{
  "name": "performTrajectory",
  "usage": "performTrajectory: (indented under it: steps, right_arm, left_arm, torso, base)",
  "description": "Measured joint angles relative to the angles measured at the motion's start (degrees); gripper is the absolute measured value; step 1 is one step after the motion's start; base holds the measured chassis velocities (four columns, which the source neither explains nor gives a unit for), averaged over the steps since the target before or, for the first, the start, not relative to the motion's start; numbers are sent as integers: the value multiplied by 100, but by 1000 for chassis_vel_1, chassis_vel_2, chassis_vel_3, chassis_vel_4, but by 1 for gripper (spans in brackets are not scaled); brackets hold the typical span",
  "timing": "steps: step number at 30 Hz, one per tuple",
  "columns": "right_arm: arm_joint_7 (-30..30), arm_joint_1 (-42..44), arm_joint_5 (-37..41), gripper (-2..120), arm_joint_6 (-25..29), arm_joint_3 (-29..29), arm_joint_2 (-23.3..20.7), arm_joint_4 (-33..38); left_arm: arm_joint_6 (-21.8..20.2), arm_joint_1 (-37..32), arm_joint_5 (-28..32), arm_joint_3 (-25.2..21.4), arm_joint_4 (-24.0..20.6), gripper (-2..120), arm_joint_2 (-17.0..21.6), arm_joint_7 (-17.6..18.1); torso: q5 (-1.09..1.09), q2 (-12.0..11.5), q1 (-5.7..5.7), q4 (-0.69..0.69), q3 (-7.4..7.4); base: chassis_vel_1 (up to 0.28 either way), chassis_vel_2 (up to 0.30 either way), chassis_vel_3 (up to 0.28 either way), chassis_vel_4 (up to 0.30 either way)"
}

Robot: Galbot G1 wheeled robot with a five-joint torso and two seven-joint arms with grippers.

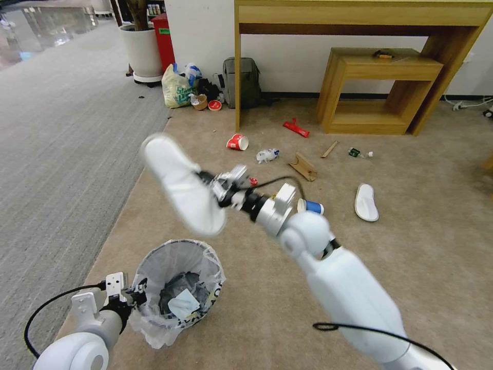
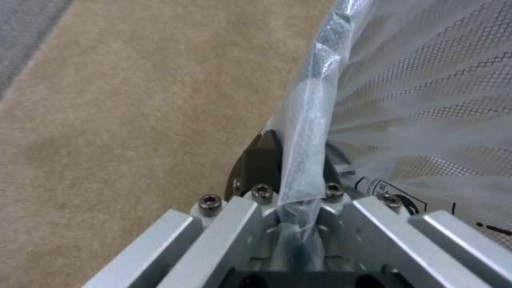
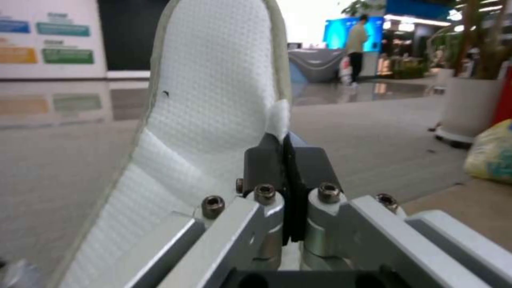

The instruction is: Pick up the trash bin and place the garbage on the floor into it.

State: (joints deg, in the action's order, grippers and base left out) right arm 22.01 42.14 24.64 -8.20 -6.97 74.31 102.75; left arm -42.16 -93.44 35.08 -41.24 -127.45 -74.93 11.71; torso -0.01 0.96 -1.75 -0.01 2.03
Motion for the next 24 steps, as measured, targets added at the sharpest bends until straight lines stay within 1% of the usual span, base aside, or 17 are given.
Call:
performTrajectory:
  steps: [3,4,7,13,14,15,16,19,20,21,22,23,24]
  right_arm:
    - [100,-8,-354,0,255,-284,51,-256]
    - [100,-8,-354,0,255,-284,51,-256]
    - [193,-13,-940,0,467,-475,104,-451]
    - [193,106,-1348,0,638,-694,92,-562]
    - [190,137,-1433,2,675,-716,92,-597]
    - [196,167,-1537,6,726,-722,98,-646]
    - [196,167,-1537,6,726,-722,98,-646]
    - [204,256,-1696,19,770,-723,103,-720]
    - [204,256,-1696,19,770,-723,103,-720]
    - [204,286,-1715,26,771,-720,95,-721]
    - [202,310,-1718,29,771,-713,85,-722]
    - [202,310,-1718,29,771,-713,85,-722]
    - [188,344,-1716,36,771,-702,75,-725]
  left_arm:
    - [-1,0,-22,122,-4,0,20,18]
    - [-1,0,-22,122,-4,0,20,18]
    - [-1,5,-55,195,-8,0,11,18]
    - [-1,17,-65,211,-14,0,9,6]
    - [-1,16,-65,211,-24,0,10,3]
    - [-1,10,-65,211,-35,0,10,-2]
    - [-1,10,-65,211,-35,0,10,-2]
    - [-1,-8,-67,214,-54,0,9,-7]
    - [-1,-8,-67,214,-54,0,9,-7]
    - [-1,-12,-68,215,-61,0,7,-8]
    - [-1,-14,-68,216,-67,0,2,-11]
    - [-1,-14,-68,216,-67,0,2,-11]
    - [-1,-15,-69,220,-70,0,-2,-13]
  torso:
    - [0,0,0,0,0]
    - [0,0,0,0,0]
    - [0,0,0,1,0]
    - [1,0,0,0,0]
    - [1,0,0,0,0]
    - [1,0,0,0,0]
    - [1,0,0,0,0]
    - [1,0,0,1,0]
    - [1,0,0,1,0]
    - [1,0,0,0,0]
    - [1,0,0,1,0]
    - [1,0,0,1,0]
    - [1,0,0,0,0]
  base:
    - [0,0,0,0]
    - [0,0,0,0]
    - [0,0,0,0]
    - [0,0,0,0]
    - [0,0,0,0]
    - [0,0,0,0]
    - [0,0,0,0]
    - [0,0,0,0]
    - [0,0,0,0]
    - [0,0,0,0]
    - [0,0,0,0]
    - [0,0,0,0]
    - [0,0,0,0]
